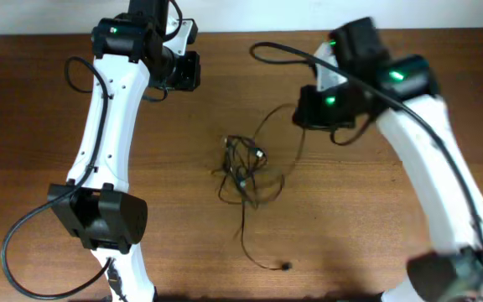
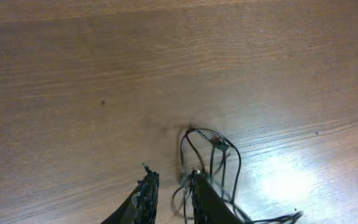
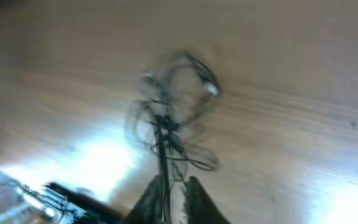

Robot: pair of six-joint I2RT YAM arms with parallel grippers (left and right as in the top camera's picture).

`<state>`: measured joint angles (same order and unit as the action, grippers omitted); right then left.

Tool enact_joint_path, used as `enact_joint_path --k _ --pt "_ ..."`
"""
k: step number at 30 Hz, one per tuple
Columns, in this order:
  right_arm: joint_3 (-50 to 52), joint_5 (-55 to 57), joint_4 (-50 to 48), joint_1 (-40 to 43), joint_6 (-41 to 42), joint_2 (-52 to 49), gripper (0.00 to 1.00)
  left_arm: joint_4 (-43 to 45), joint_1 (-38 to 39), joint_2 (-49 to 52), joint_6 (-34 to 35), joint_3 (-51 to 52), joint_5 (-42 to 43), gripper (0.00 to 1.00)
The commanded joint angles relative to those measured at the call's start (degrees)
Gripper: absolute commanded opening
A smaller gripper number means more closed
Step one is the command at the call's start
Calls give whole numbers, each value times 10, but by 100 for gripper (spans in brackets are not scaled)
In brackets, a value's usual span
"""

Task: Untangle cables

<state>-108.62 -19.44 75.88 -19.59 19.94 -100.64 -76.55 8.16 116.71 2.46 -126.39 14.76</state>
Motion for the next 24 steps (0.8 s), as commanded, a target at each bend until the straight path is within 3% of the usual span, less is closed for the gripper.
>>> enact_joint_path --k 1,4,5,8,11,14,16,20,24 --pt "0 54 20 7 -2 -94 83 -8 0 6 -3 7 27 19" --pt "-1 53 24 67 -2 -106 99 -25 1 6 -36 32 62 13" --pt "-1 53 34 95 -5 -102 100 -51 1 6 -49 38 90 0" --pt "-1 49 70 167 -33 -96 100 -83 24 -40 -46 38 87 3" --pt "-1 52 66 182 -63 -97 100 -93 104 -62 46 54 -6 6" --pt "-1 52 67 182 -63 -97 100 -8 173 -62 152 184 -28 10" --pt "-1 52 69 181 -67 -97 99 77 202 -62 191 320 -33 16" --pt "0 52 69 181 -67 -97 99 175 203 -62 211 418 -33 51" --pt "0 52 70 181 -76 -97 99 269 203 -61 211 462 -43 53"
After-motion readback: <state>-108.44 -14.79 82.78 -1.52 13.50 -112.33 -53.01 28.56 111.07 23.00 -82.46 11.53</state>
